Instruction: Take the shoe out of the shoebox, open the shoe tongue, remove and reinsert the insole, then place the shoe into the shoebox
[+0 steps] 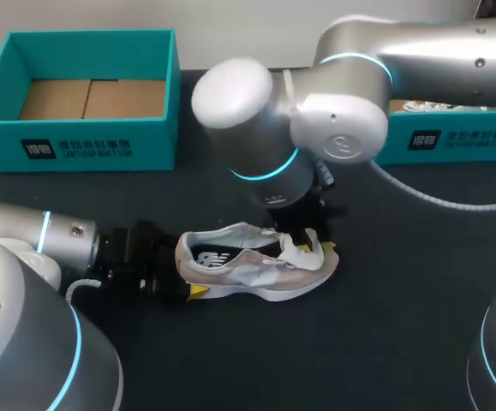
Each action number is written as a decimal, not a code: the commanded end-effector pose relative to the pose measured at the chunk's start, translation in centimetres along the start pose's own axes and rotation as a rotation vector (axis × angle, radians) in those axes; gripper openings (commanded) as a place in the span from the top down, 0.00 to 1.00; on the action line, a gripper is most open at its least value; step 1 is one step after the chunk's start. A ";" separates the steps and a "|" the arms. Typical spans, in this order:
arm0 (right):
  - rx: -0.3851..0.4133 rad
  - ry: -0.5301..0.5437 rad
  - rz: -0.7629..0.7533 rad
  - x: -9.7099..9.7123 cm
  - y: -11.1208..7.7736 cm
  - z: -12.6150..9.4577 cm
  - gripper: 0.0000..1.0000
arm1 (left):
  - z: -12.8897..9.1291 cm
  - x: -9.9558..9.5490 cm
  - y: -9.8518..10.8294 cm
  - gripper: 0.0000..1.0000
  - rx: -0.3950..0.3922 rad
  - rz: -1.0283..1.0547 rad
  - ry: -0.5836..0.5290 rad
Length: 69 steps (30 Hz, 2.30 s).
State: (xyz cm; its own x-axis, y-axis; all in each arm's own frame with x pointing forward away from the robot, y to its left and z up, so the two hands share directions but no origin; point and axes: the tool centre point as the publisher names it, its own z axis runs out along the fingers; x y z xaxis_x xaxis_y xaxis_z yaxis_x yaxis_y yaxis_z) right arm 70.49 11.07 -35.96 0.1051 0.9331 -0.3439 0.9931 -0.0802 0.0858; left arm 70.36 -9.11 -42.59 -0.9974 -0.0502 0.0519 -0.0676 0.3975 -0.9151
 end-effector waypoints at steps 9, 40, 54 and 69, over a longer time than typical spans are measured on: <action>-0.036 -0.026 0.703 -1.1 -0.3 -0.2 0.08 | 0.5 0.2 0.4 1.00 -0.001 -0.001 0.000; -0.286 0.520 -0.733 8.2 2.9 -15.7 0.00 | 0.5 0.2 0.4 1.00 -0.001 -0.001 0.000; -0.310 0.438 -1.010 9.4 3.0 -15.0 0.00 | 0.5 0.2 0.4 1.00 -0.001 -0.001 0.000; -0.178 0.337 -1.280 11.9 2.0 -13.1 1.00 | 0.5 0.2 0.4 1.00 -0.001 -0.001 0.000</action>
State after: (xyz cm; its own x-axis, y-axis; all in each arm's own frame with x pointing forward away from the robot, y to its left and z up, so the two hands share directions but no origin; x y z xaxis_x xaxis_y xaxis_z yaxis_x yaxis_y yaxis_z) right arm 72.46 25.75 -27.15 -0.8425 0.5357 -0.0572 0.5261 0.8409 0.1265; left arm 70.36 -9.11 -42.60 -0.9974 -0.0502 0.0520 -0.0677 0.3975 -0.9151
